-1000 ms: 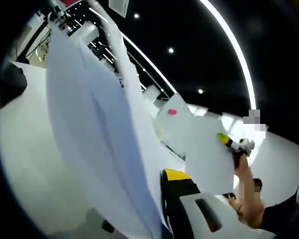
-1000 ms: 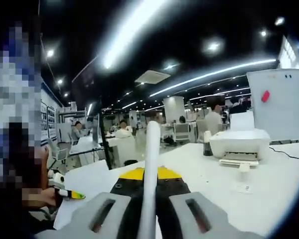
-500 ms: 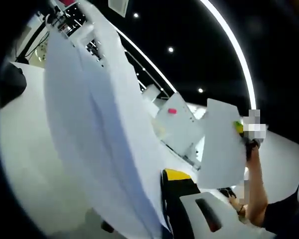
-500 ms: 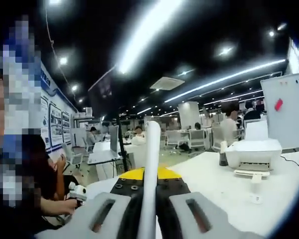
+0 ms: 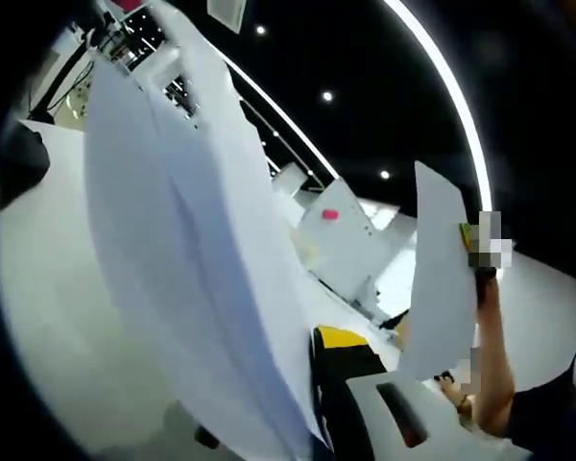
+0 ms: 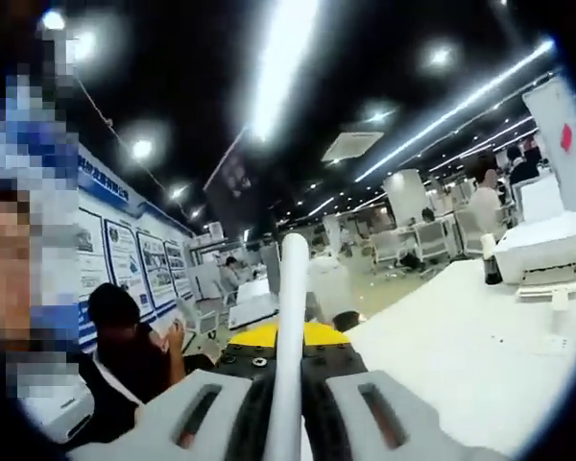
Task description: Organize the stack of printing papers by aligning and flattening the scattered papers on the table
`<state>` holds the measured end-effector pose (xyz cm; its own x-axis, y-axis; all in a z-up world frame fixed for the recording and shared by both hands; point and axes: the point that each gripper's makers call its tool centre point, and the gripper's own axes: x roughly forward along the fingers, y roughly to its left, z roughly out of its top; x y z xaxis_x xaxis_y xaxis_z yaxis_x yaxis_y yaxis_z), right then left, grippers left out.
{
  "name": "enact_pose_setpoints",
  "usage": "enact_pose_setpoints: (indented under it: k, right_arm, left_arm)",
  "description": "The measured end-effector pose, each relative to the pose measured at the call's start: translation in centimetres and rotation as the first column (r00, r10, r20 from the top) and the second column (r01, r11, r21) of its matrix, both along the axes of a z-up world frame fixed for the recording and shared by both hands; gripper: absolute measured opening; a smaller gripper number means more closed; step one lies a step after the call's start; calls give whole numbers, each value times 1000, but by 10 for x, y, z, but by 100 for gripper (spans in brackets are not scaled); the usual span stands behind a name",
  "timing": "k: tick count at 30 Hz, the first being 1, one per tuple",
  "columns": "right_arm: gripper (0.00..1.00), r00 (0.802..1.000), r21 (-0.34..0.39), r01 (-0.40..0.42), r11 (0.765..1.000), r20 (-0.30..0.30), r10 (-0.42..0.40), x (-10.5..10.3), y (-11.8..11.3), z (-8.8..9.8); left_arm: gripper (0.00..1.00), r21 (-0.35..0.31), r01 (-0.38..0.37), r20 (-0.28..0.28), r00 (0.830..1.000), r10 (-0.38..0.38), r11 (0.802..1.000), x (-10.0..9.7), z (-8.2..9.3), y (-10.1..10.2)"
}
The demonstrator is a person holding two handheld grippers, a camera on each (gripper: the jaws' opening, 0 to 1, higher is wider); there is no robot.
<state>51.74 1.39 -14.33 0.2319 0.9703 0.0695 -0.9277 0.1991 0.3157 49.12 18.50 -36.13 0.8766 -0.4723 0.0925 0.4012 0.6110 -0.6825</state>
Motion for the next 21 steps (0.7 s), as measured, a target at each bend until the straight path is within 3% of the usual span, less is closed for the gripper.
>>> enact_pose_setpoints:
  k: [7, 9, 16, 21]
  right_arm:
    - [2, 997, -5, -49, 999, -57, 48, 3, 19, -17]
    - [2, 999, -21, -29, 999, -41, 28, 6, 24, -20]
    - [2, 995, -5, -86, 996, -51, 86, 2, 46, -20]
    - [2, 996, -19, -66, 998, -58, 64, 18, 51, -28]
  left_arm:
    - [8, -1, 5, 13, 1000, -5, 1000, -1, 2, -1]
    - [9, -2, 8, 22, 1000, -8, 1000, -2, 3, -1]
    - [10, 5, 15, 36, 999, -15, 1000, -3, 4, -2]
    - [11, 8, 24, 49, 999, -24, 1000, -5, 6, -4]
